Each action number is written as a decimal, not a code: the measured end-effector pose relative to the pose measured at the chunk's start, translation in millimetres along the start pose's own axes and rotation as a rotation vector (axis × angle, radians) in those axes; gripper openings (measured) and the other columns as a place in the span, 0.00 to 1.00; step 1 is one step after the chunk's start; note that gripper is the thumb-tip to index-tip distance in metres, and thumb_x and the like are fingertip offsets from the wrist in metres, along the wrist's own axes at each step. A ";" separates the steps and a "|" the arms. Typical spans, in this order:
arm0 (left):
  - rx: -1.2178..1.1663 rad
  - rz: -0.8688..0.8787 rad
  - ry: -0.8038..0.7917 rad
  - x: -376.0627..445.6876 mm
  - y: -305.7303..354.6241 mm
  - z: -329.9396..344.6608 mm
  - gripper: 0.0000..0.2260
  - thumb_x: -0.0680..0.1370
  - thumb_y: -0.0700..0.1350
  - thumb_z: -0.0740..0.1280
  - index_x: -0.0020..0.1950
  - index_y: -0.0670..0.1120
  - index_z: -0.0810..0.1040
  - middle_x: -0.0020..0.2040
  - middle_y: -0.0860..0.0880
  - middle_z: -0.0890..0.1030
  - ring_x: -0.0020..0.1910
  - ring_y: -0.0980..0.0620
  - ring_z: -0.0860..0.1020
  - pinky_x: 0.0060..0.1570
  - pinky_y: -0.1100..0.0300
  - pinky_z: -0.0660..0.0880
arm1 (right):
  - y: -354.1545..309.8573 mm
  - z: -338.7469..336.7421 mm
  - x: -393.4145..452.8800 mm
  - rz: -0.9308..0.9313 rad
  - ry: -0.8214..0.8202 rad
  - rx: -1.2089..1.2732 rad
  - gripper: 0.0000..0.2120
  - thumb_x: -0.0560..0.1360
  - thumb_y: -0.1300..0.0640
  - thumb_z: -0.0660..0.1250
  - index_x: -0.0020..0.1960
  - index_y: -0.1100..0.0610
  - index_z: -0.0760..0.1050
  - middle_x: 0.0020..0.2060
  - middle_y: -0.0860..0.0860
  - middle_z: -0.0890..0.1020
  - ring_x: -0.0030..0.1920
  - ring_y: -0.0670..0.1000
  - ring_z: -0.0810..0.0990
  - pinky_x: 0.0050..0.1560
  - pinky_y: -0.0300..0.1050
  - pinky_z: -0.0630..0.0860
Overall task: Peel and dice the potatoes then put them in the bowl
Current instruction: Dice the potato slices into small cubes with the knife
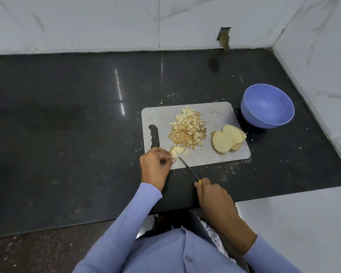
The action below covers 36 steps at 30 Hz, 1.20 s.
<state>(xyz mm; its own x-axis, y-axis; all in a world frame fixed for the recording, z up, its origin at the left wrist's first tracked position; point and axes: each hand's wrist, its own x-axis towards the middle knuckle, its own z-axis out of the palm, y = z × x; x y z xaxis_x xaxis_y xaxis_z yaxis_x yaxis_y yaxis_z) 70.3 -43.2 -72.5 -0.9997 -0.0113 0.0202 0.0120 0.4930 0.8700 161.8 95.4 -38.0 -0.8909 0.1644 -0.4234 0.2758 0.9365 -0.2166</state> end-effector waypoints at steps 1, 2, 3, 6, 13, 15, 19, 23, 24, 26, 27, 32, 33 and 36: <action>-0.010 0.002 -0.002 -0.7 0.3 -0.7 0.05 0.67 0.34 0.76 0.41 0.39 0.85 0.42 0.48 0.82 0.37 0.56 0.79 0.44 0.72 0.75 | -1.1 -2.3 2.3 -0.002 0.011 0.013 0.13 0.83 0.47 0.46 0.47 0.55 0.61 0.49 0.56 0.80 0.51 0.60 0.79 0.40 0.47 0.65; -0.021 0.000 -0.003 -1.5 0.9 -1.3 0.05 0.67 0.33 0.76 0.42 0.38 0.85 0.42 0.48 0.82 0.37 0.57 0.78 0.44 0.73 0.75 | -1.5 -4.1 3.4 -0.007 0.024 0.025 0.13 0.83 0.47 0.46 0.47 0.54 0.61 0.49 0.56 0.80 0.50 0.59 0.79 0.40 0.47 0.65; -0.032 -0.006 -0.001 -2.6 1.0 -2.2 0.06 0.67 0.33 0.76 0.43 0.38 0.85 0.43 0.48 0.81 0.38 0.59 0.78 0.44 0.75 0.73 | -1.7 -6.0 3.8 -0.012 0.041 0.038 0.13 0.83 0.47 0.47 0.47 0.54 0.62 0.48 0.56 0.80 0.50 0.59 0.79 0.41 0.47 0.66; -0.047 -0.019 0.011 -5.5 0.3 -4.1 0.07 0.67 0.32 0.76 0.43 0.37 0.84 0.42 0.48 0.81 0.38 0.62 0.77 0.43 0.78 0.72 | -2.9 -12.8 1.8 -0.039 0.102 0.084 0.14 0.83 0.47 0.47 0.46 0.54 0.63 0.45 0.54 0.80 0.46 0.57 0.79 0.40 0.46 0.68; -0.053 -0.043 0.053 -6.2 0.3 -4.2 0.05 0.66 0.33 0.77 0.40 0.38 0.85 0.40 0.48 0.82 0.36 0.61 0.78 0.40 0.77 0.72 | -19.1 -10.9 16.9 -0.126 0.088 0.108 0.16 0.83 0.47 0.48 0.47 0.56 0.66 0.44 0.56 0.79 0.46 0.58 0.78 0.39 0.46 0.65; -0.050 -0.050 0.056 -6.1 0.2 -4.0 0.05 0.66 0.33 0.77 0.39 0.38 0.85 0.39 0.47 0.82 0.35 0.62 0.77 0.40 0.77 0.73 | -22.1 -8.4 21.6 -0.124 0.089 0.078 0.18 0.83 0.47 0.48 0.52 0.58 0.69 0.46 0.57 0.79 0.48 0.59 0.78 0.40 0.47 0.65; -0.034 -0.055 0.046 -4.2 0.1 -3.9 0.04 0.66 0.33 0.77 0.39 0.39 0.85 0.39 0.48 0.82 0.35 0.59 0.79 0.42 0.73 0.75 | -29.3 -5.3 27.9 -0.105 0.061 0.044 0.18 0.83 0.49 0.47 0.57 0.60 0.69 0.50 0.58 0.79 0.51 0.59 0.77 0.41 0.47 0.65; -0.003 -0.064 0.040 -3.7 3.6 -3.7 0.04 0.67 0.34 0.77 0.38 0.40 0.85 0.38 0.50 0.81 0.35 0.58 0.78 0.43 0.70 0.77 | -24.7 -1.8 20.1 -0.090 0.035 -0.003 0.16 0.84 0.50 0.47 0.57 0.59 0.67 0.51 0.56 0.79 0.52 0.58 0.78 0.41 0.47 0.64; 0.007 -0.061 0.038 -4.1 4.8 -3.7 0.04 0.67 0.34 0.77 0.38 0.40 0.85 0.38 0.51 0.81 0.35 0.58 0.78 0.43 0.70 0.77 | -19.2 0.6 14.6 -0.082 0.025 -0.019 0.16 0.83 0.49 0.46 0.57 0.59 0.67 0.51 0.56 0.79 0.52 0.58 0.78 0.41 0.46 0.64; 0.029 -0.054 0.032 -3.6 6.1 -4.5 0.03 0.67 0.35 0.77 0.39 0.40 0.85 0.38 0.51 0.81 0.35 0.57 0.78 0.43 0.69 0.76 | -8.4 4.2 1.7 -0.065 0.010 -0.056 0.17 0.83 0.48 0.45 0.57 0.58 0.66 0.51 0.55 0.79 0.51 0.57 0.79 0.41 0.45 0.65; 0.032 -0.053 0.029 -3.5 6.2 -4.5 0.03 0.67 0.35 0.77 0.39 0.40 0.85 0.38 0.51 0.81 0.36 0.56 0.79 0.44 0.68 0.77 | -4.3 5.1 -3.1 -0.054 0.007 -0.069 0.17 0.83 0.48 0.45 0.57 0.57 0.66 0.51 0.55 0.79 0.51 0.57 0.79 0.41 0.45 0.65; -0.001 -0.081 0.012 -5.2 5.4 -5.5 0.03 0.68 0.34 0.76 0.39 0.40 0.85 0.39 0.51 0.81 0.37 0.55 0.80 0.46 0.63 0.78 | -3.5 3.9 1.8 -0.042 0.049 0.012 0.16 0.83 0.48 0.46 0.53 0.57 0.68 0.47 0.55 0.80 0.48 0.58 0.79 0.39 0.45 0.66; -0.010 -0.092 0.009 -5.7 6.0 -6.2 0.04 0.68 0.34 0.76 0.39 0.40 0.85 0.40 0.50 0.82 0.38 0.55 0.81 0.46 0.64 0.78 | -3.4 2.0 2.6 -0.049 0.068 0.038 0.16 0.83 0.48 0.47 0.51 0.57 0.68 0.46 0.55 0.80 0.47 0.58 0.79 0.39 0.45 0.65; -0.035 -0.133 0.002 -6.4 7.4 -9.7 0.06 0.67 0.33 0.76 0.41 0.41 0.84 0.41 0.48 0.82 0.37 0.55 0.80 0.44 0.66 0.79 | -4.6 -5.7 0.1 -0.071 0.107 0.098 0.14 0.83 0.48 0.48 0.45 0.54 0.64 0.40 0.53 0.78 0.41 0.56 0.77 0.37 0.44 0.65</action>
<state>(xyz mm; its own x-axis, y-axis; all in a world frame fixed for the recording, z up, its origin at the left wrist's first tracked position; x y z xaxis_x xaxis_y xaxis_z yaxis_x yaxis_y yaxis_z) 76.9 -47.9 -61.3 -0.9925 -0.0768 -0.0956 -0.1203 0.4566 0.8815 158.5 92.9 -32.0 -0.9414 0.1359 -0.3086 0.2398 0.9132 -0.3294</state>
